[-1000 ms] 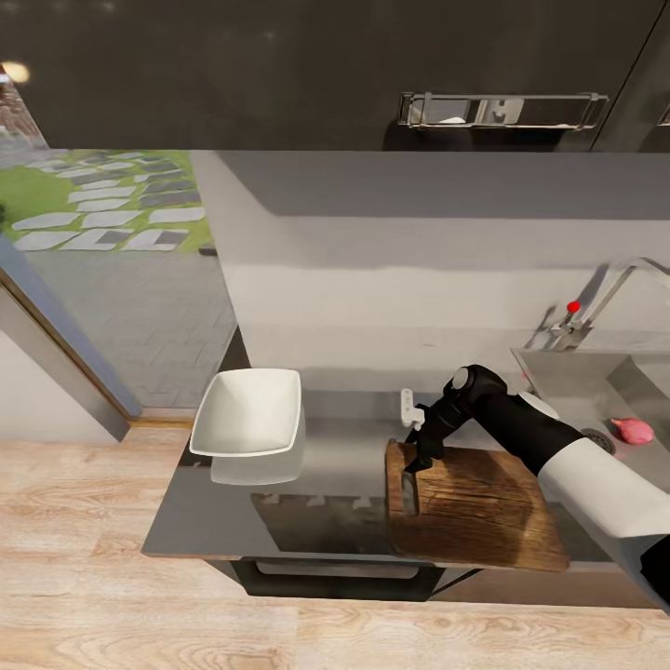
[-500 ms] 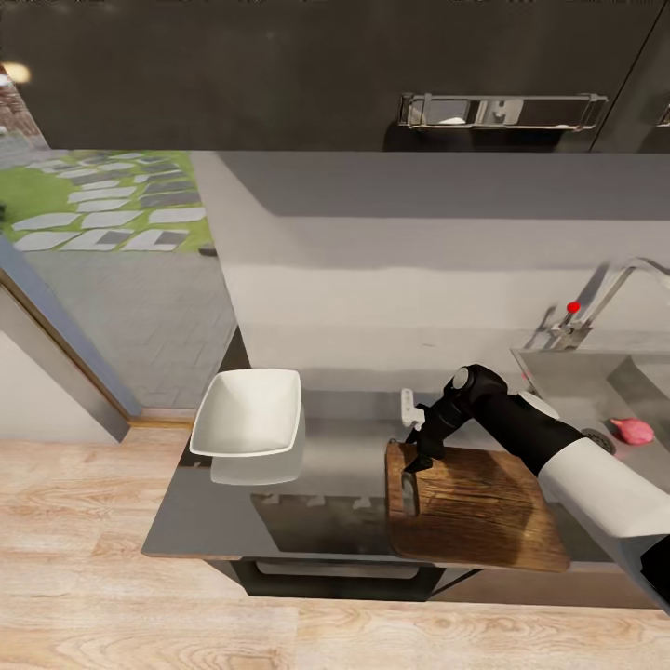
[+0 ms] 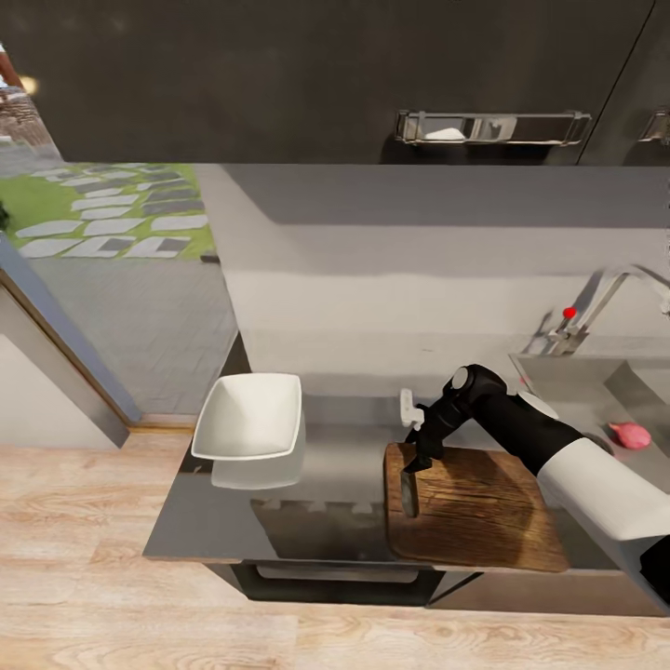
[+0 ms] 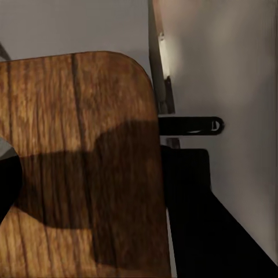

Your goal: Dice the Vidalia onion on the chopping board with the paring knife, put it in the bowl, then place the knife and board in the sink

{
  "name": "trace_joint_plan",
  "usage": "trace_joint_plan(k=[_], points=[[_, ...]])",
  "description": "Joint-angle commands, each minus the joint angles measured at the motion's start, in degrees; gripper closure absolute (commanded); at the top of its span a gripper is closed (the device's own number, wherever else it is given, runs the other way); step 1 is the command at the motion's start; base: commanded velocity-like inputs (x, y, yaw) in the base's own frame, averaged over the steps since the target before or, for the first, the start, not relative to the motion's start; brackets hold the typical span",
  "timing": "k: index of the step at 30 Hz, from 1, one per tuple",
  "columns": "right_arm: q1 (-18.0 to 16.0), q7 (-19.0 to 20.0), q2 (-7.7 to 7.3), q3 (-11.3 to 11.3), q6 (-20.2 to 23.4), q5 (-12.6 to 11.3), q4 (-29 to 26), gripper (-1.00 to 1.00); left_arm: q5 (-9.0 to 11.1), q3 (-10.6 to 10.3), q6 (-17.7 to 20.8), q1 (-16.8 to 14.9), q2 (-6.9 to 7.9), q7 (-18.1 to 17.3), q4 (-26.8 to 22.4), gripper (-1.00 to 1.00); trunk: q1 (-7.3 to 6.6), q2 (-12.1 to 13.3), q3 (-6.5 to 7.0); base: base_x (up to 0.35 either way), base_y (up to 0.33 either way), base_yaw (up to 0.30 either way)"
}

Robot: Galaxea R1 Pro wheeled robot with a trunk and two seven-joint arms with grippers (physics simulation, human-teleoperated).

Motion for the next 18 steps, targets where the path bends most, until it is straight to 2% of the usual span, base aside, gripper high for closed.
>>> trace_joint_plan(k=[1, 18], points=[[-0.1, 0.1, -0.04, 0.1, 0.8, 0.1, -0.1, 1.0, 0.4, -0.1, -0.1, 0.0, 0.02, 0.0, -0.1, -1.0, 0.04, -0.1, 0.0, 0.0, 0.0, 0.0], [-0.1, 0.1, 0.02, 0.2, 1.5, 0.2, -0.7, 1.0, 0.4, -0.1, -0.1, 0.0, 0.02, 0.0, -0.1, -1.0, 0.04, -0.1, 1.51, 0.0, 0.0, 0.0]])
